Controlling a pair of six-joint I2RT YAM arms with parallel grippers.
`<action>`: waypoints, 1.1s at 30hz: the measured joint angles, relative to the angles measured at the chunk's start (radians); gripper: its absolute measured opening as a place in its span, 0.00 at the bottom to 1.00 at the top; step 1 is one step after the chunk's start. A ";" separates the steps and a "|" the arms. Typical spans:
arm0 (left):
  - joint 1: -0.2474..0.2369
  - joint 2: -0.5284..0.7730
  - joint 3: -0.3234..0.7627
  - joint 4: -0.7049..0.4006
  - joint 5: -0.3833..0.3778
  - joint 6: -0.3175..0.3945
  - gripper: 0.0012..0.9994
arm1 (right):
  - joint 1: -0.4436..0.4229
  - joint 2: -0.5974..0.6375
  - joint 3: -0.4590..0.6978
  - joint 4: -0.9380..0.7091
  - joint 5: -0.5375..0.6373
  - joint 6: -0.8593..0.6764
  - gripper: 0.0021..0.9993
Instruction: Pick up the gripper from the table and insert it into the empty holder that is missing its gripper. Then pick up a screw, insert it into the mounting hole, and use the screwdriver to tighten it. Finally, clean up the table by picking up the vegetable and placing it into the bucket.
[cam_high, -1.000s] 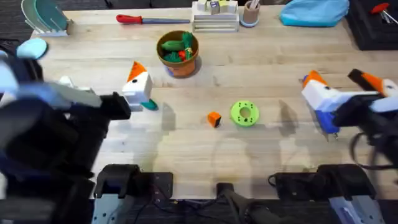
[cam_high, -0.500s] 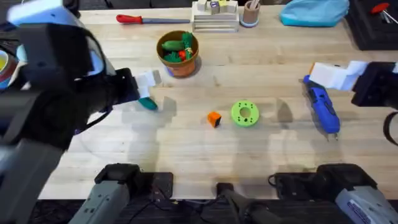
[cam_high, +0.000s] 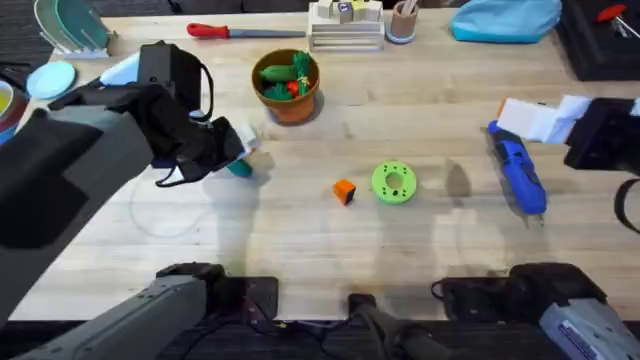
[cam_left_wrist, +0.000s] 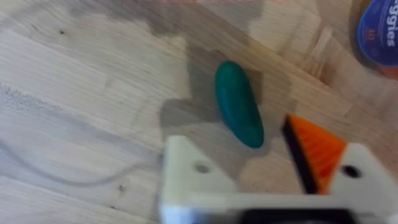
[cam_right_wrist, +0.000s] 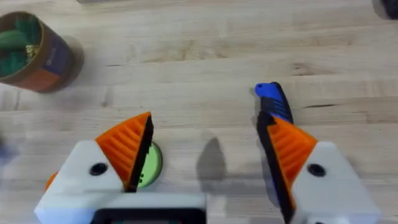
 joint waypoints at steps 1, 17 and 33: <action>0.000 0.004 0.000 0.006 0.000 0.000 0.55 | 0.000 0.000 0.000 0.000 0.000 0.000 0.99; -0.356 -0.322 0.000 0.134 0.079 0.483 0.62 | 0.000 0.000 0.000 -0.001 -0.058 0.006 0.99; -0.416 -0.438 0.000 0.327 0.077 0.655 0.99 | 0.000 0.000 0.000 -0.022 -0.072 0.007 0.99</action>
